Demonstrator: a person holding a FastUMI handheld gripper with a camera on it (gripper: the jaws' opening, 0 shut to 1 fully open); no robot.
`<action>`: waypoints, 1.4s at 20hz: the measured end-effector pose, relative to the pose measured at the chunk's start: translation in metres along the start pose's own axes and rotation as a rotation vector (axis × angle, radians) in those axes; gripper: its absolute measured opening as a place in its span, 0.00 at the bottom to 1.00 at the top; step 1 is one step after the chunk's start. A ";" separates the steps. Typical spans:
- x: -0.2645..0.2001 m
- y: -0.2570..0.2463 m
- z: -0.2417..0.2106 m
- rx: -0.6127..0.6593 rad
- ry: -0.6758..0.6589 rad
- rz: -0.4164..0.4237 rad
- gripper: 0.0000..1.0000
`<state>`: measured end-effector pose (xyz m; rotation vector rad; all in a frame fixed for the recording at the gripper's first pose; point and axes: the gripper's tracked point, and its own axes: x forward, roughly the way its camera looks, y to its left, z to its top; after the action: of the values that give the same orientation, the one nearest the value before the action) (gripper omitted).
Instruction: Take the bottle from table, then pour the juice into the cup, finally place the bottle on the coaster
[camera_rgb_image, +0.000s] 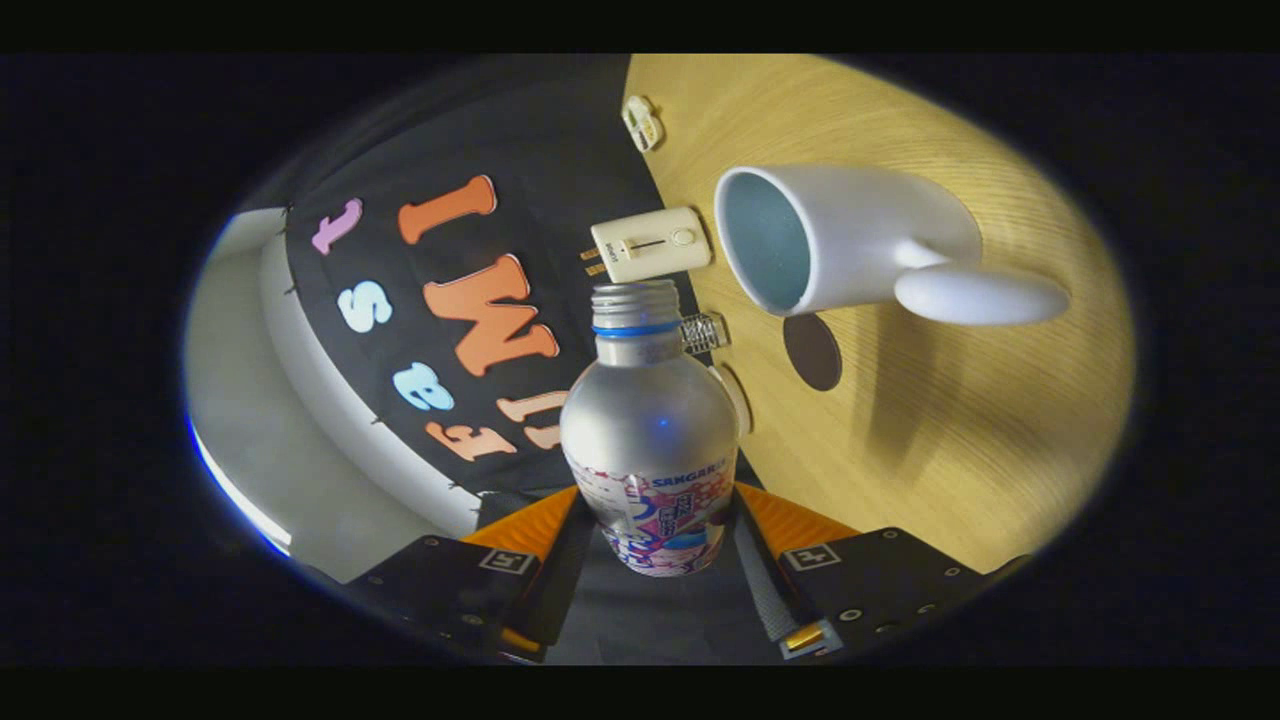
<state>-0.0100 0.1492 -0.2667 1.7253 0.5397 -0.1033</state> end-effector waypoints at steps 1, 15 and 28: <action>0.001 -0.003 0.000 -0.049 -0.003 -0.021 0.75; 0.014 0.003 -0.010 -0.738 -0.001 -0.142 0.75; 0.070 0.010 0.015 -1.230 -0.081 -0.260 0.75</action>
<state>0.0590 0.1547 -0.2857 0.4505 0.5790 -0.0095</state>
